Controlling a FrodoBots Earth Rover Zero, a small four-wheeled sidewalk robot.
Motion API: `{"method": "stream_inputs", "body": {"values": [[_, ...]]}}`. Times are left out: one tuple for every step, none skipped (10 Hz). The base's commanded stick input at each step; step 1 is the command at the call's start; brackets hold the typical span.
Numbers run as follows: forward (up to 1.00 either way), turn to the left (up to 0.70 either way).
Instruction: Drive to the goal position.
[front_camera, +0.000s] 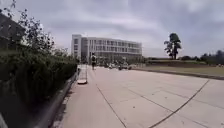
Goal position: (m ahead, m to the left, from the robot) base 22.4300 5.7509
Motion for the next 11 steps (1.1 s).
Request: {"method": "stream_inputs", "body": {"values": [[0.0,0.0],[0.0,0.0],[0.0,0.0],[0.0,0.0],[0.0,-0.04],[0.0,-0.24],[0.0,-0.59],[0.0,-0.7],[0.0,-0.7],[0.0,-0.7],[0.0,-0.7]]}}
